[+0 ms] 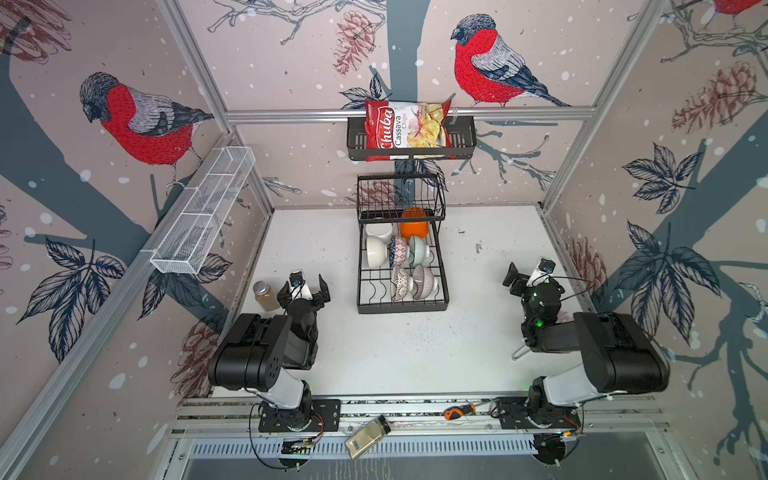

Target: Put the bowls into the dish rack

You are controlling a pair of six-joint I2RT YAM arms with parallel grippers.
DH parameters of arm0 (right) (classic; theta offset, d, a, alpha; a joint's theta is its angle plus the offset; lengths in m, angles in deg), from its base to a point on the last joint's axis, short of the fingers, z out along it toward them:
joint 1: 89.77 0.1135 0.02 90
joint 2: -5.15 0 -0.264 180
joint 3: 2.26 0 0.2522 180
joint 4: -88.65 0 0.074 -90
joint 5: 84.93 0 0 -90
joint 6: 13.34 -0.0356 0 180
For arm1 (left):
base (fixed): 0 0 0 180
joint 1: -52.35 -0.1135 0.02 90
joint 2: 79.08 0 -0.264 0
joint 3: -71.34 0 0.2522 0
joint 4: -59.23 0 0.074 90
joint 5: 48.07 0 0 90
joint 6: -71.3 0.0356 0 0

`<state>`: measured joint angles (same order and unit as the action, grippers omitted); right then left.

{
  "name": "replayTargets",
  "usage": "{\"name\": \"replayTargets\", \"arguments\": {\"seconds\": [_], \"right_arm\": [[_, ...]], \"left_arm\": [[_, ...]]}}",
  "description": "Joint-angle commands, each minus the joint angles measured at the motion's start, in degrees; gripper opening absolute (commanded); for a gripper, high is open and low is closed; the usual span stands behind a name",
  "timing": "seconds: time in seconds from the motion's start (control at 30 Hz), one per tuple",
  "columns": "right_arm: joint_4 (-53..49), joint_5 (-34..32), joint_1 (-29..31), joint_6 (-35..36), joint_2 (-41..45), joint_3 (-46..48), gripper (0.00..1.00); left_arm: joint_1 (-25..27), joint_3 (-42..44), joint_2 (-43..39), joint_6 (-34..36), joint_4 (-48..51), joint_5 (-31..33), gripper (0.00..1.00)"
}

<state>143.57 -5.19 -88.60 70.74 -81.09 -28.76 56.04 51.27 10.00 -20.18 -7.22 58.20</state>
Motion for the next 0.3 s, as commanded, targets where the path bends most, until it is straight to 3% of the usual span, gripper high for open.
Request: {"name": "replayTargets", "arguments": {"seconds": [0.0, 0.27], "right_arm": [[0.09, -1.16, 0.31, 0.81, 0.27, -0.56, 1.00], [0.09, -1.16, 0.32, 0.81, 0.12, -0.63, 0.99]], "left_arm": [[-0.20, -1.97, -0.85, 0.33, -2.55, -0.50, 0.98], [-0.25, -5.44, 0.36, -0.19, 1.97, 1.81, 0.99]]}}
